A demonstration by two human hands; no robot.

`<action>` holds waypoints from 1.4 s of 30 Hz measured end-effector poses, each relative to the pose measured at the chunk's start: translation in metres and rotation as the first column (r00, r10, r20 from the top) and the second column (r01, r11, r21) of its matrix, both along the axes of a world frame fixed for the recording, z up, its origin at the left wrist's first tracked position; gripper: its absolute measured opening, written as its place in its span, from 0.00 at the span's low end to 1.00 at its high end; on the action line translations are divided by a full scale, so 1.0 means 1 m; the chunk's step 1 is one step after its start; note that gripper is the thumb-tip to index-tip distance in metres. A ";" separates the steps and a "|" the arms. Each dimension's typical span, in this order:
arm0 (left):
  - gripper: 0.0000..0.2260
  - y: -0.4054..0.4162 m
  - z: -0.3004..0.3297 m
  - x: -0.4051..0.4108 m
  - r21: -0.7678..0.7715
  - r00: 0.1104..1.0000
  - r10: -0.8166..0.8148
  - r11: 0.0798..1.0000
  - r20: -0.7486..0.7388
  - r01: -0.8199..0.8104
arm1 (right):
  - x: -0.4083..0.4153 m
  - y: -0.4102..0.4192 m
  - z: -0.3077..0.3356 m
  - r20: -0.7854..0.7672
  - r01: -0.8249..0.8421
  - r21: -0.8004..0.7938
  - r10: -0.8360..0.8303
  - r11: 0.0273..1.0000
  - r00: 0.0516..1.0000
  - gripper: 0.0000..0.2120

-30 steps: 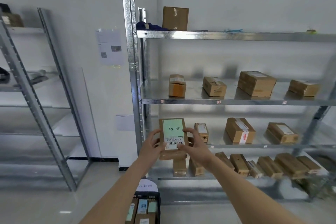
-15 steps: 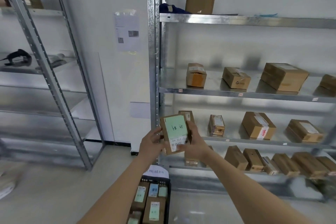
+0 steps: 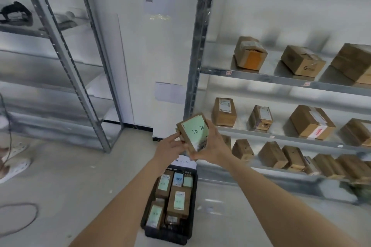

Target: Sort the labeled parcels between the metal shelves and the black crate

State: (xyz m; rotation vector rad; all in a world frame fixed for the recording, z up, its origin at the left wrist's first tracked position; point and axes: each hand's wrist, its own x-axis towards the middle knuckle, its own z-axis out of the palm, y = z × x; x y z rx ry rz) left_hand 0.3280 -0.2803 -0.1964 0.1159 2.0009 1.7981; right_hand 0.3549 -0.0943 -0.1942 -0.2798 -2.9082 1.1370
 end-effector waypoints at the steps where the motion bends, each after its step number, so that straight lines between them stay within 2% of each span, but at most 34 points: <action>1: 0.20 -0.003 -0.007 -0.003 -0.015 1.000 -0.010 1.000 0.013 0.010 | -0.004 -0.003 -0.009 0.008 -0.012 0.016 0.012 1.000 1.000 0.64; 3: 0.14 -0.010 -0.027 -0.012 -0.044 0.999 -0.030 0.999 0.023 0.031 | -0.012 -0.008 -0.028 0.043 -0.035 0.053 0.033 0.998 0.999 0.64; 6: 0.20 -0.023 -0.065 -0.023 -0.112 0.998 -0.023 0.993 0.054 0.029 | -0.023 -0.012 -0.063 0.123 -0.078 0.090 0.067 0.993 0.990 0.63; 10: 0.15 -0.032 -0.121 -0.044 -0.239 0.991 0.044 0.971 0.128 -0.012 | -0.038 -0.006 -0.120 0.252 -0.171 0.099 0.141 0.980 0.957 0.58; 17: 0.17 -0.021 -0.241 -0.084 -0.345 0.959 0.106 0.939 0.262 -0.009 | -0.069 0.014 -0.244 0.382 -0.362 0.217 0.262 0.907 0.886 0.57; 22: 0.17 -0.018 -0.350 -0.097 -0.423 0.928 0.141 0.906 0.345 0.020 | -0.070 0.030 -0.364 0.529 -0.539 0.155 0.391 0.828 0.753 0.56; 26: 0.15 -0.022 -0.441 -0.101 -0.435 0.897 0.136 0.898 0.420 0.068 | -0.063 0.027 -0.459 0.602 -0.599 0.096 0.433 0.795 0.671 0.51; 31: 0.17 -0.037 -0.554 -0.101 -0.484 0.865 0.083 0.853 0.495 0.195 | -0.057 0.008 -0.571 0.639 -0.584 0.038 0.429 0.811 0.639 0.50; 35: 0.16 -0.046 -0.630 -0.105 -0.482 0.847 0.045 0.838 0.530 0.257 | -0.059 -0.002 -0.651 0.660 -0.608 0.029 0.441 0.794 0.607 0.50; 42: 0.17 -0.061 -0.717 -0.112 -0.472 0.806 0.023 0.820 0.591 0.323 | -0.060 -0.003 -0.750 0.691 -0.703 0.021 0.497 0.711 0.524 0.47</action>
